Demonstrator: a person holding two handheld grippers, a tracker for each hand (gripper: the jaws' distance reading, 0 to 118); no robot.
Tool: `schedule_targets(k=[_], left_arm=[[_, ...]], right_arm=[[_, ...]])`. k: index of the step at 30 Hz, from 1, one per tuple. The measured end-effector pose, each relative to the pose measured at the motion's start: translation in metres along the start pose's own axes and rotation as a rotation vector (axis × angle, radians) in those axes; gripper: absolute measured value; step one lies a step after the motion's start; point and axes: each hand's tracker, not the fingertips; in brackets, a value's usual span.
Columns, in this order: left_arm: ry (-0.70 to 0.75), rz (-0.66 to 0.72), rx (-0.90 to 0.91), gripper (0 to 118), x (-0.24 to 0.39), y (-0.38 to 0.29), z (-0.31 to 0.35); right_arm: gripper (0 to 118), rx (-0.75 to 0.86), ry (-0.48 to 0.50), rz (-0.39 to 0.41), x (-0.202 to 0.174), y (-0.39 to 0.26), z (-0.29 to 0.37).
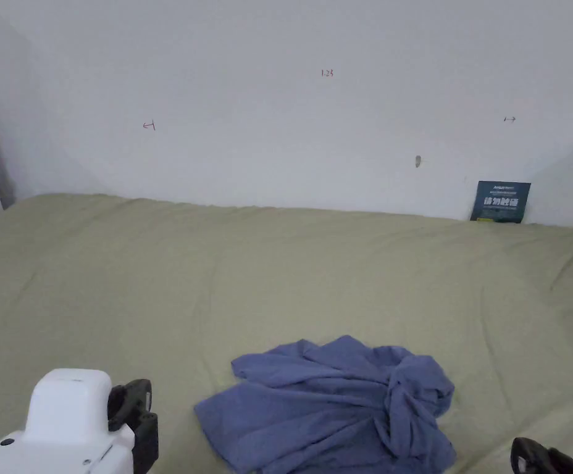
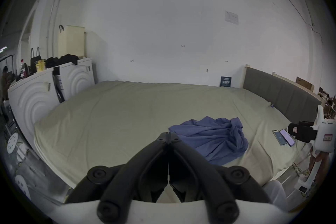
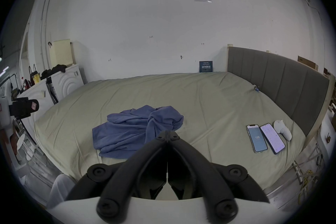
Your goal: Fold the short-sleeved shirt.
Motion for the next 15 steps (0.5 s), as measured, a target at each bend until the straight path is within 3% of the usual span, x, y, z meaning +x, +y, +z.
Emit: schedule_targets(k=[5, 10, 15], left_arm=[[-0.01, 0.06, -0.01, 0, -0.012, -0.003, -0.007], [-0.007, 0.027, -0.023, 0, -0.01, 0.002, -0.021], [-0.073, 0.032, -0.149, 0, -0.019, 0.005, -0.069]], right_arm=[[1, 0.004, 0.008, -0.001, -0.004, 0.002, 0.0], [1, 0.009, 0.009, 0.01, -0.007, 0.005, -0.005], [1, -0.012, 0.018, 0.017, -0.011, 0.005, -0.019]])
